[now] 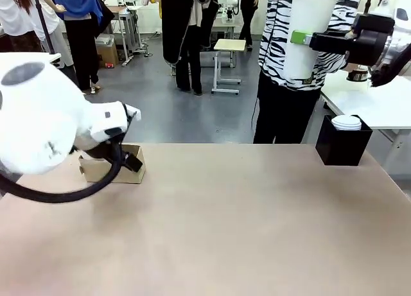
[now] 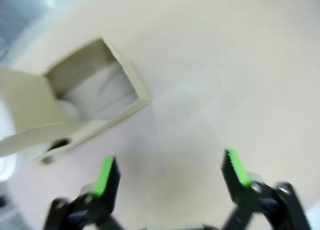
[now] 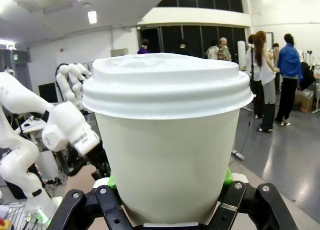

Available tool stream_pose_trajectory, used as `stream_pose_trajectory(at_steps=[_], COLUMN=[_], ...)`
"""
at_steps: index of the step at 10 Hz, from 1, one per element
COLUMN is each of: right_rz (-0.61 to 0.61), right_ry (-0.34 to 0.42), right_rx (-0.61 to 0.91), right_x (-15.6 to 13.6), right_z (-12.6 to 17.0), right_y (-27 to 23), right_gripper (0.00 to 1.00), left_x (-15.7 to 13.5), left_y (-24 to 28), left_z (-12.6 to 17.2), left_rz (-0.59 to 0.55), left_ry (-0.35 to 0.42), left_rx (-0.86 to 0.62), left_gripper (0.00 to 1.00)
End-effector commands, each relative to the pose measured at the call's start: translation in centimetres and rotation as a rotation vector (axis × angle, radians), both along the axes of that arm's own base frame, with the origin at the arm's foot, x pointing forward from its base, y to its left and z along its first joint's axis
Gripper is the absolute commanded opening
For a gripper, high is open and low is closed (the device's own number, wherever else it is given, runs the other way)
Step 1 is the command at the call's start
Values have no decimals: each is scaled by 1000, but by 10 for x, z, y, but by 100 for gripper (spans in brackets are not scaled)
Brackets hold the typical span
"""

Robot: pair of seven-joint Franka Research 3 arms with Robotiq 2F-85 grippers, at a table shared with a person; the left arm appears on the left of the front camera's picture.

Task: Pour a drink into a cup and package it in a carrier.
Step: Position the Cup Carrier in the center of the table.

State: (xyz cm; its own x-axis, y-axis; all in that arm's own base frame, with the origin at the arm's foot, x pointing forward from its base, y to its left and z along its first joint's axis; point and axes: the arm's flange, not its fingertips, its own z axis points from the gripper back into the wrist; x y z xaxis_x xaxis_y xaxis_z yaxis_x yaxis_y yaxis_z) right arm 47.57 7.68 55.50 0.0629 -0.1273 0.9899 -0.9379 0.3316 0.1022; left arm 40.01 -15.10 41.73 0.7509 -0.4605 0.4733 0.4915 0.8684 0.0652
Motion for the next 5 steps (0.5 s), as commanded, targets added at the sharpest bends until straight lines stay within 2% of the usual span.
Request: stream_pose_trajectory(at_steps=[1,3,5], right_rz=[0,0,0], right_ry=[-3,-3,-3], right_rx=[1,1,1], right_x=[-1,-1,-1], right_z=[2,2,2], right_y=[1,1,1], right_gripper=[80,80,80], left_x=[-7,1,34], left_y=[-5,0,6], left_z=[72,125,156], left_rz=[106,197,288], left_ry=[65,71,96], left_rx=[-24,1,7], left_gripper=[100,100,100])
